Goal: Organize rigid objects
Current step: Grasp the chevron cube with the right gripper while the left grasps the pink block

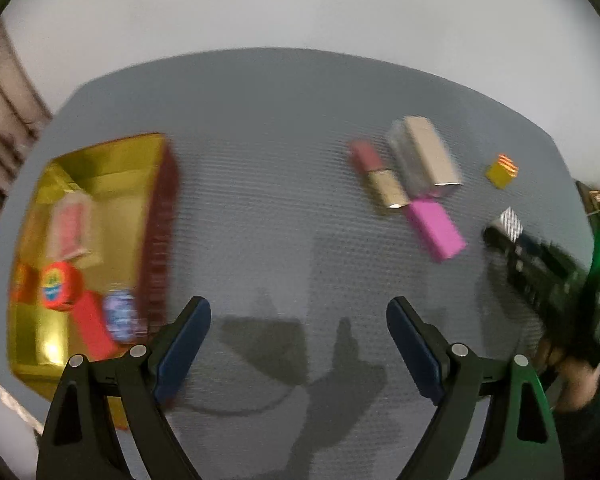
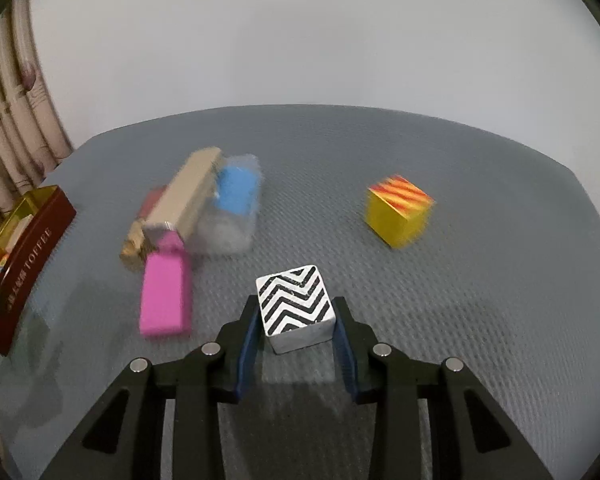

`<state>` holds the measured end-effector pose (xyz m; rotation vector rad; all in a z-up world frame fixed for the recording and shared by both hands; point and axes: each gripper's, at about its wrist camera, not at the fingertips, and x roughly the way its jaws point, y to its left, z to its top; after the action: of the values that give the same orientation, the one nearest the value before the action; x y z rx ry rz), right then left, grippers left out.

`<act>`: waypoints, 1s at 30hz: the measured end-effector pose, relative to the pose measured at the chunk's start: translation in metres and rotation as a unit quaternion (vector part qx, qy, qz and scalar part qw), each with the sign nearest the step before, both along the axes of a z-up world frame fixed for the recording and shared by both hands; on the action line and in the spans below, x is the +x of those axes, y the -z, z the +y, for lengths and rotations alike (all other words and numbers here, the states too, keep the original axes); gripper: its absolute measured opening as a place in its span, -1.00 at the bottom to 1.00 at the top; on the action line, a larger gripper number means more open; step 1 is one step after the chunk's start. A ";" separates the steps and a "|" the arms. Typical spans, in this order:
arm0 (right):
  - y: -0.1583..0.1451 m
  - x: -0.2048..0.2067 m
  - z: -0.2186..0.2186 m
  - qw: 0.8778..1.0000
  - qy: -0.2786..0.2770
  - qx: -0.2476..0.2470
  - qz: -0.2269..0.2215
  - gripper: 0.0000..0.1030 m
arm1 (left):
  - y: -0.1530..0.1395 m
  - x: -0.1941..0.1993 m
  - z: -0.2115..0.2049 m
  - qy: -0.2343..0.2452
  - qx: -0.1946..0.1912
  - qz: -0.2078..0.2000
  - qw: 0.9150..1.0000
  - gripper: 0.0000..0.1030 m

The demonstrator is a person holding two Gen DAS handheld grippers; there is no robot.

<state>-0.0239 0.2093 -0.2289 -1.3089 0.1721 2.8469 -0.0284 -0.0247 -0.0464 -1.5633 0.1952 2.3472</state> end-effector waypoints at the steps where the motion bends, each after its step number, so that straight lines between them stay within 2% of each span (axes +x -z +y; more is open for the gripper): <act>1: 0.001 0.007 0.003 1.000 0.006 -0.004 -0.001 -0.32 | 0.002 -0.001 0.008 0.002 0.002 -0.008 1.000 0.70; 6: 0.003 0.043 0.010 0.999 0.030 -0.009 -0.003 -0.35 | 0.012 -0.010 0.054 0.005 0.022 -0.050 0.998 0.70; 9: 0.005 0.051 0.010 0.999 0.035 -0.013 -0.002 -0.35 | 0.016 -0.020 0.079 -0.008 0.030 -0.063 0.998 0.69; 12: 0.000 0.059 0.027 0.999 0.035 -0.009 -0.005 -0.35 | 0.020 -0.031 0.100 -0.014 0.037 -0.079 0.996 0.69; 18: 0.000 0.059 0.036 0.999 0.035 -0.011 -0.004 -0.35 | 0.038 -0.045 0.129 -0.031 0.005 -0.074 0.997 0.64; 20: 0.000 0.062 0.040 0.999 0.035 -0.016 -0.003 -0.35 | 0.045 -0.047 0.130 -0.044 -0.004 -0.078 0.996 0.51; 22: 0.001 0.062 0.042 0.999 0.035 -0.021 -0.002 -0.35 | 0.051 -0.047 0.130 -0.052 -0.013 -0.080 0.995 0.19; 24: -0.001 0.069 0.050 0.999 0.035 -0.025 -0.001 -0.35 | 0.051 -0.044 0.130 -0.053 -0.024 -0.064 0.996 0.07; 25: -0.001 0.069 0.050 0.999 0.035 -0.026 -0.001 -0.35 | 0.050 -0.041 0.130 -0.042 -0.028 -0.054 0.997 -0.10; 26: 0.000 0.070 0.051 0.999 0.034 -0.028 -0.001 -0.35 | 0.049 -0.039 0.129 -0.033 -0.032 -0.049 0.998 -0.19; 27: 0.000 0.071 0.058 0.999 0.035 -0.031 0.000 -0.35 | 0.048 -0.036 0.127 -0.025 -0.032 -0.044 0.998 -0.46; 30: -0.002 0.074 0.064 0.999 0.035 -0.034 0.000 -0.35 | 0.047 -0.027 0.117 0.007 -0.034 -0.039 0.999 -0.48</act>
<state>0.0505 0.2728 -0.2267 -1.2860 0.3094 2.8071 -0.0552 0.0924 -0.0931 -1.6779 0.2699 2.2862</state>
